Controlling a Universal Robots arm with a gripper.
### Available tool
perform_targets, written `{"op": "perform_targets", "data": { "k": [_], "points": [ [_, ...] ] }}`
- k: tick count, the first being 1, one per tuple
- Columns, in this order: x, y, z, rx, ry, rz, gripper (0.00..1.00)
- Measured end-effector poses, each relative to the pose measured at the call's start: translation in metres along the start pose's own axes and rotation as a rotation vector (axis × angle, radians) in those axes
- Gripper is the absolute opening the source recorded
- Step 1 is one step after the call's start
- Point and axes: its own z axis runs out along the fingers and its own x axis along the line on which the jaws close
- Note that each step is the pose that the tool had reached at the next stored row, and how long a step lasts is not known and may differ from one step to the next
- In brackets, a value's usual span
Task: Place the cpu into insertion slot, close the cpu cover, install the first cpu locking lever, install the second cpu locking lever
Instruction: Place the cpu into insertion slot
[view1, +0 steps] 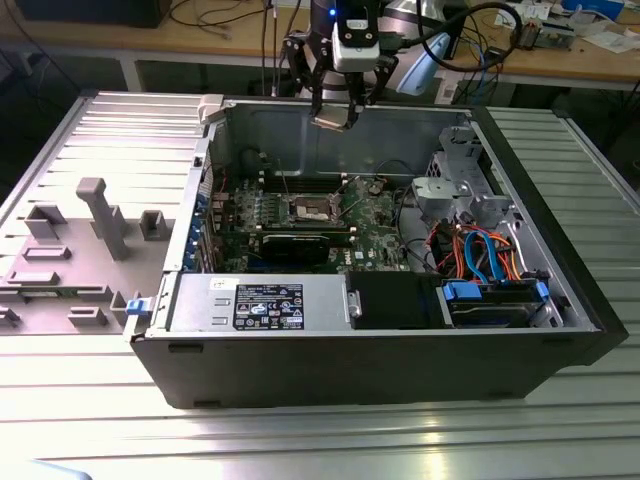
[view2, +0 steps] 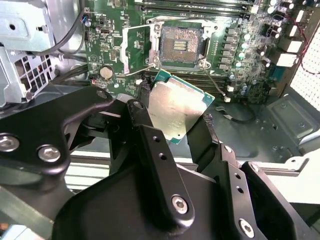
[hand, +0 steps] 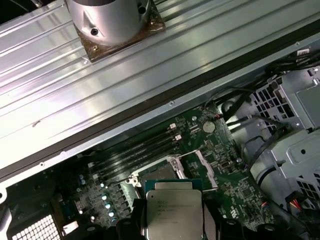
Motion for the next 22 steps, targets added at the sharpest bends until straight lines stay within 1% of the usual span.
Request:
{"op": "perform_targets", "data": {
  "k": [1, 4, 6, 7, 8, 14, 18, 20, 21, 22],
  "points": [
    [0.0000, 0.0000, 0.0000, -0.0002, -0.0010, 0.012, 0.55],
    [0.0000, 0.0000, 0.0003, -0.0012, -0.0054, 0.064, 0.55],
    [0.0000, 0.0000, 0.0004, -0.0016, -0.0069, 0.083, 0.55],
    [0.0000, 0.0000, 0.0004, -0.0021, -0.0092, 0.109, 0.55],
    [0.0000, 0.0000, 0.0005, -0.0022, -0.0101, 0.120, 0.55],
    [0.0000, 0.0000, 0.0005, -0.0023, -0.0105, 0.125, 0.55],
    [0.0000, -0.0001, 0.0007, -0.0030, -0.0133, 0.158, 0.55],
    [0.0000, -0.0001, 0.0009, -0.0035, -0.0157, 0.186, 0.55],
    [0.0000, -0.0001, 0.0011, -0.0040, -0.0174, 0.207, 0.55],
    [0.0000, -0.0001, 0.0015, -0.0046, -0.0207, 0.245, 0.55]
  ]
}}
